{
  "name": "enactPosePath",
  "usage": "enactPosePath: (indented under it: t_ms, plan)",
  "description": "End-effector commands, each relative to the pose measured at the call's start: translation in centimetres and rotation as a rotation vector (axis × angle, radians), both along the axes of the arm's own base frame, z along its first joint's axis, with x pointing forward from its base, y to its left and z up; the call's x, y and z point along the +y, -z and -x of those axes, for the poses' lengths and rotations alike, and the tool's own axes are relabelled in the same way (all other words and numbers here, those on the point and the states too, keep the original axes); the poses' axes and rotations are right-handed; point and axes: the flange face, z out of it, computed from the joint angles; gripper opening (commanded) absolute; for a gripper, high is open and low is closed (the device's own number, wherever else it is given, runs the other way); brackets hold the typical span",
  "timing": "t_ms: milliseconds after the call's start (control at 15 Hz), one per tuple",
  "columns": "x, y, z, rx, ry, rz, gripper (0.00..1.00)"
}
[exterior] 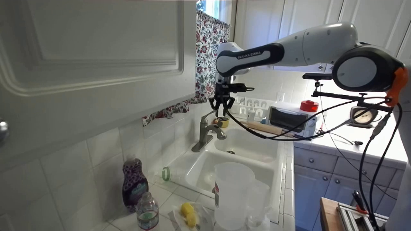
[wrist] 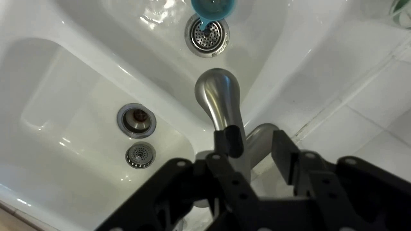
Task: Touch the tap
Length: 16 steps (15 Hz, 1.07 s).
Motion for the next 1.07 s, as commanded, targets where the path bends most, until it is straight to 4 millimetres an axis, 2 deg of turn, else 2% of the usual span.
enactPosePath:
  t_ms: [0,267,400,467,667,1000]
  plan:
    - [1.8,0.0,4.4,0.013,-0.065,-0.033,0.74]
    - [2.5,-0.2,8.0,0.052,-0.148,-0.038,0.99]
    - [3.0,-0.5,9.3,0.063,-0.179,-0.052,1.00]
    - [2.0,-0.2,7.0,0.063,-0.137,-0.052,0.97]
    - [2.6,-0.6,8.4,0.066,-0.158,-0.062,1.00]
    - [2.8,-0.3,8.6,0.073,-0.161,-0.066,1.00]
